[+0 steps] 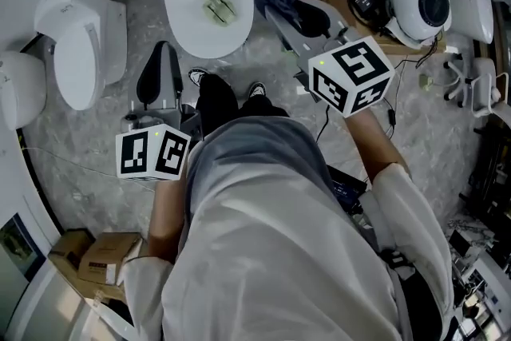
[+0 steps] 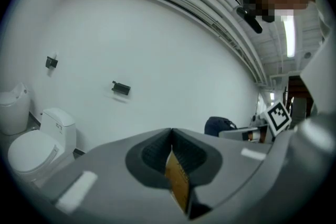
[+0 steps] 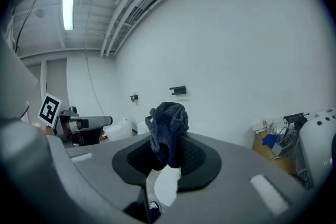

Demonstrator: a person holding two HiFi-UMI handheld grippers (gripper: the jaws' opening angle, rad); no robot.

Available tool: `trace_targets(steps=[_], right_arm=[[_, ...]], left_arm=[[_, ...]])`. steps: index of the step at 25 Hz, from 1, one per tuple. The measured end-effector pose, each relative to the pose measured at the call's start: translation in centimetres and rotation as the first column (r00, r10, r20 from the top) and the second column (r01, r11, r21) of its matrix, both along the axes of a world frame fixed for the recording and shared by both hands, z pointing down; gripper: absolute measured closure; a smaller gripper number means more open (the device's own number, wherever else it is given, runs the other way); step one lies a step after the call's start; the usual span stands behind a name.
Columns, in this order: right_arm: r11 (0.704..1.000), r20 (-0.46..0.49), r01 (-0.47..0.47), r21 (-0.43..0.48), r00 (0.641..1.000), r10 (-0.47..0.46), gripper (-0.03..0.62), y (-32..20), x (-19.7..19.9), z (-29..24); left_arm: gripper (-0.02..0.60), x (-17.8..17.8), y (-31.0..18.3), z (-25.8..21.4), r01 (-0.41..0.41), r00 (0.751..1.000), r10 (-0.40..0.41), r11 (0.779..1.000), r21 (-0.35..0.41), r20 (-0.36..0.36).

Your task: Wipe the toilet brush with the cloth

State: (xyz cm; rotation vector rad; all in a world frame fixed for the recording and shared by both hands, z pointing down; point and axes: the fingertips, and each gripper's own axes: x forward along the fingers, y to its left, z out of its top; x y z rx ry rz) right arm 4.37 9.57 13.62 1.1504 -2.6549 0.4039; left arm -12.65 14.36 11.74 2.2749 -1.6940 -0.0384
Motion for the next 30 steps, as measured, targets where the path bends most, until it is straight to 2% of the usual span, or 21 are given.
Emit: trace_targets(steps=[7, 11, 21, 26, 30], right_arm=[[1.000, 0.010, 0.000, -0.028, 1.000, 0.000, 0.508, 1.6, 1.6, 0.3], [0.999, 0.028, 0.005, -0.040, 1.000, -0.004, 0.510, 2.1, 1.8, 0.5], [0.998, 0.047, 0.043, -0.042, 0.998, -0.041, 0.513, 2.3, 0.5, 0.3], [0.996, 0.029, 0.054, -0.069, 0.998, -0.052, 0.513, 2.1, 0.7, 1.5], [0.994, 0.016, 0.062, -0.091, 0.998, -0.061, 0.517, 2.3, 0.4, 2.1]], left_arm=[[0.581, -0.1, 1.0, -0.9, 0.060, 0.998, -0.060, 0.998, 0.019, -0.001], [0.581, -1.0, 1.0, -0.9, 0.111, 0.993, -0.111, 0.994, 0.020, -0.028], [0.581, -0.2, -0.1, -1.8, 0.114, 0.993, -0.114, 0.993, 0.029, -0.021], [0.581, 0.4, -0.6, -0.9, 0.114, 0.993, -0.115, 0.993, 0.021, 0.016], [0.581, -0.6, -0.4, -0.2, 0.141, 0.989, -0.141, 0.990, 0.000, 0.035]])
